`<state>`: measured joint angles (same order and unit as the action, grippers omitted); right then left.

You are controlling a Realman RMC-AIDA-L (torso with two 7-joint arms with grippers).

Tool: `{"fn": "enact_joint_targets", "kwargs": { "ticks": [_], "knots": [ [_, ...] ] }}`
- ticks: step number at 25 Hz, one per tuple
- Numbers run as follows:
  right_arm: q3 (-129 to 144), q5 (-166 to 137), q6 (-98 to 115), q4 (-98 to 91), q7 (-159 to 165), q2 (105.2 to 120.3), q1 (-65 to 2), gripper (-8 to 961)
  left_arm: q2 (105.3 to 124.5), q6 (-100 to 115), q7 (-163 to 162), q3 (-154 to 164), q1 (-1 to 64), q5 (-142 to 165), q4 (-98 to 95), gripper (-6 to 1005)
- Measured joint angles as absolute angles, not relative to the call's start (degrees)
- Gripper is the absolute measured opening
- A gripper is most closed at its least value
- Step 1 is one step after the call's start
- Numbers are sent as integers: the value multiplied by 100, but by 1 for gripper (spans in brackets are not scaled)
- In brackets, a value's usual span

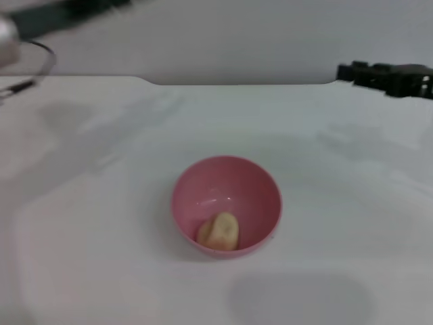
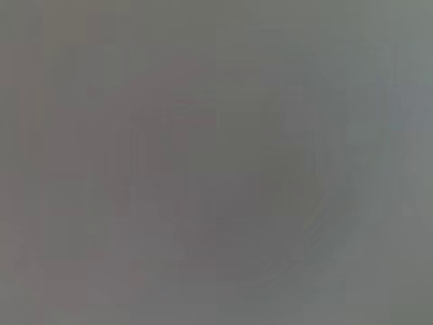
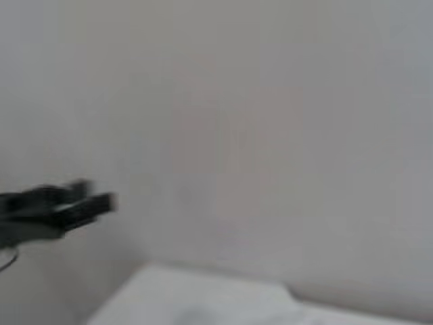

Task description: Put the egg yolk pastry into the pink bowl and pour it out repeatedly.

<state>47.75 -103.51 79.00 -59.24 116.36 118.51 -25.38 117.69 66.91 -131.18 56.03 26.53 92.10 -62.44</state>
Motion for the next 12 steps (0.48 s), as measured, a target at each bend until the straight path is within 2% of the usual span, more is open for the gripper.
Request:
{"fn": "enact_joint_targets", "kwargs": {
  "ticks": [4, 9, 12],
  "knots": [
    [4259, -9604, 7879, -5240, 11422, 11846, -2426, 456, 11812, 7892, -10569, 4145, 2420, 6645, -4360, 513],
    [3162, -8426, 7871, -3680, 11020, 11764, -2401, 456, 11876, 8448, -7639, 3907, 2059, 5250, -3425, 512],
    [2587, -7587, 7871, -2765, 10247, 11779, -2318, 456, 11890, 8702, -5283, 3921, 1900, 4995, -2947, 511]
  ]
}}
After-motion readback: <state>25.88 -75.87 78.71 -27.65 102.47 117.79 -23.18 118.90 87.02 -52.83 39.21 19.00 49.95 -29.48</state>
